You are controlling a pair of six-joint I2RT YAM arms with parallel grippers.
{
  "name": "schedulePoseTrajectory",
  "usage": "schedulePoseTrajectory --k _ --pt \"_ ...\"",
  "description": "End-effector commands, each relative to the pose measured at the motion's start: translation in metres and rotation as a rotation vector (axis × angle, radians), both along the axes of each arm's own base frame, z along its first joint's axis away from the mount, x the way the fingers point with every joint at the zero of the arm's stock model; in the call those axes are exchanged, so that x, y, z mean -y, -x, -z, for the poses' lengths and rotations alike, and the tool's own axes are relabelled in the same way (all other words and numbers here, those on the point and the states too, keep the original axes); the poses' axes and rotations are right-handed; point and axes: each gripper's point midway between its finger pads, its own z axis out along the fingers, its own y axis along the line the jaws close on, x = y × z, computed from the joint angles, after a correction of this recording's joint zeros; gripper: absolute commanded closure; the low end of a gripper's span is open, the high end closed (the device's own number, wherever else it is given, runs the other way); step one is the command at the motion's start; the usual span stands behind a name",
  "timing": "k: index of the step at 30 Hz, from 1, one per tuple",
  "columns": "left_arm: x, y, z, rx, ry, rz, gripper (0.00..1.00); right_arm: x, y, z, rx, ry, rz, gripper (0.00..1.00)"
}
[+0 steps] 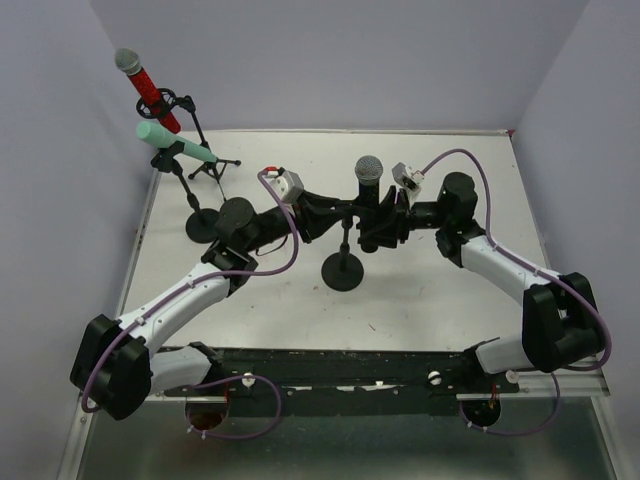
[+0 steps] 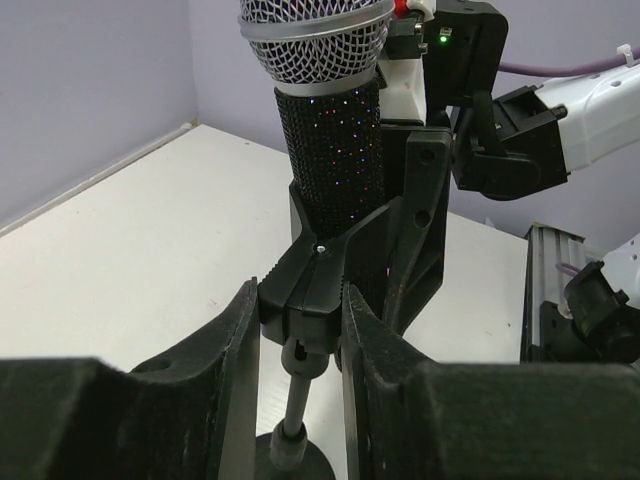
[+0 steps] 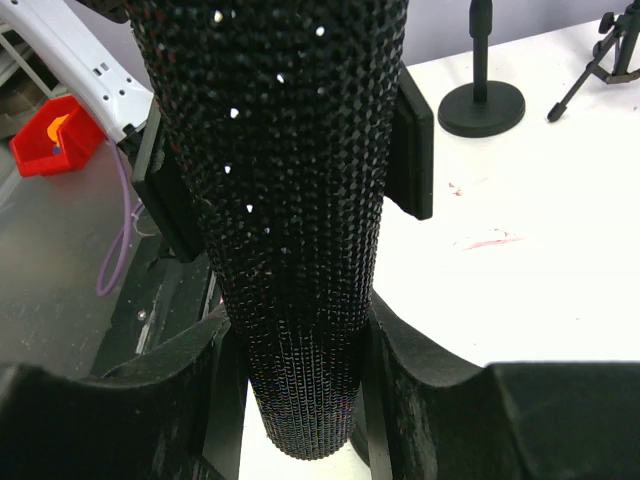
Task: Attach the microphones to the stand
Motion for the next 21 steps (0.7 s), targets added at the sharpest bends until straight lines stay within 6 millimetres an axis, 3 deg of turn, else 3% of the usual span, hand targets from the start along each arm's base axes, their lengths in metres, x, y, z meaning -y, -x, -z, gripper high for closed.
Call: schedulePoseTrajectory --k 1,8,13,15,18,20,21 --pt "0.017 0.037 0.007 -0.063 0.0 0.152 0.71 -0.009 -0.011 0.009 -0.053 0.019 0.083 0.79" --pt "0.014 0.041 0.0 -0.054 0.001 0.152 0.32 -0.006 -0.012 0.008 -0.031 0.036 0.106 0.7" --pt "0.011 0.044 -0.003 -0.04 -0.005 0.148 0.18 -0.003 -0.011 0.008 -0.027 0.041 0.115 0.57" --pt "0.008 0.047 -0.006 -0.022 -0.003 0.145 0.13 0.0 -0.012 0.006 -0.022 0.04 0.124 0.47" --pt "0.001 0.05 -0.009 0.009 -0.006 0.122 0.02 0.004 -0.013 0.005 -0.021 0.042 0.139 0.23" --pt "-0.005 0.048 -0.009 0.028 -0.019 0.087 0.02 0.01 -0.016 0.001 -0.014 0.038 0.155 0.01" --pt "-0.009 0.048 -0.006 0.033 -0.025 0.073 0.02 0.012 -0.017 0.0 -0.018 0.036 0.164 0.0"
